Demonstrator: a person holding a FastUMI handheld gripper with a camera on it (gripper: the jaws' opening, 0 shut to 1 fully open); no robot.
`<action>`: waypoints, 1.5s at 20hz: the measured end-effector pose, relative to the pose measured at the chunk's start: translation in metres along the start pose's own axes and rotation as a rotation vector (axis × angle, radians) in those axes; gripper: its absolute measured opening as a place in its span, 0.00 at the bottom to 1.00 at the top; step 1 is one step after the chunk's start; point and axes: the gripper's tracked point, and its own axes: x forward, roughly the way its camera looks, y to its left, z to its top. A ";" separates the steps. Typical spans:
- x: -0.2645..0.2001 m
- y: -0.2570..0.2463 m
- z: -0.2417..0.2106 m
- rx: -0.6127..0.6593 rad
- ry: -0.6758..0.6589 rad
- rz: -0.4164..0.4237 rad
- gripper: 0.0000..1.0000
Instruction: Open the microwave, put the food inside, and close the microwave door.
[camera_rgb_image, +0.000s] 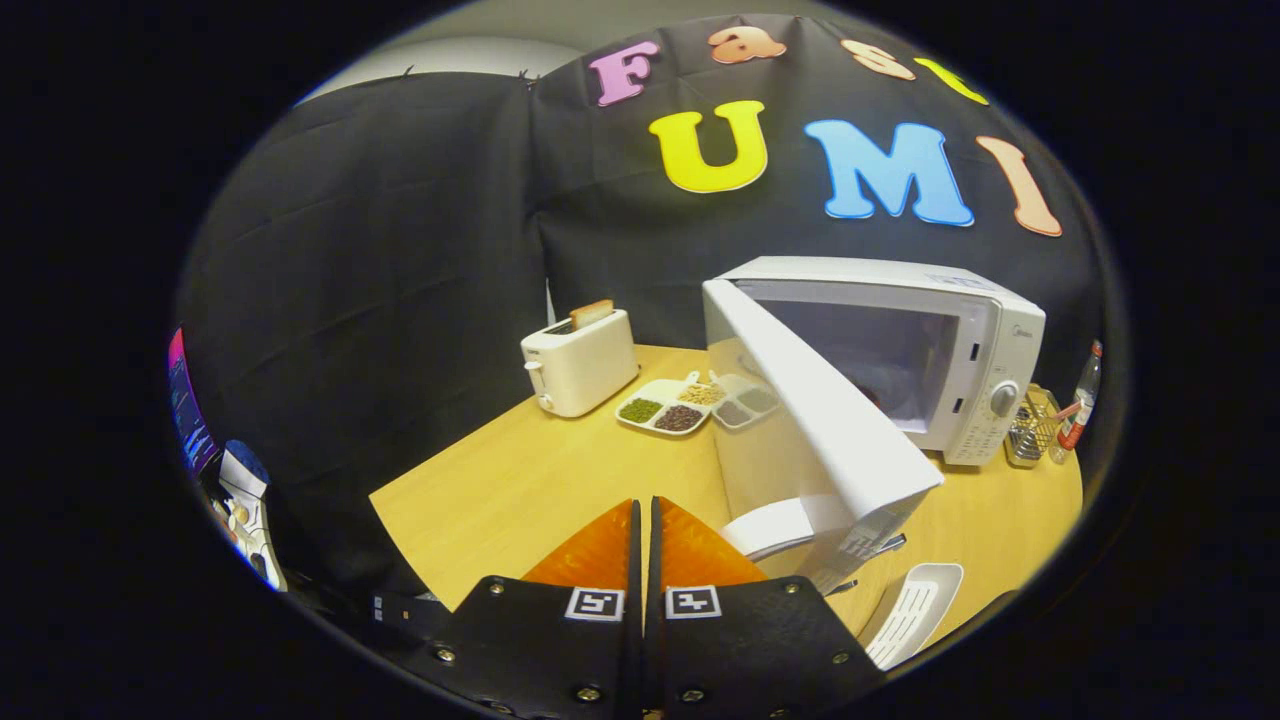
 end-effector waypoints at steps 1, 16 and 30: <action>0.001 -0.011 0.000 0.009 0.003 -0.020 0.01; 0.022 -0.136 0.026 0.094 -0.020 -0.213 0.01; 0.069 -0.221 0.058 0.103 -0.043 -0.371 0.01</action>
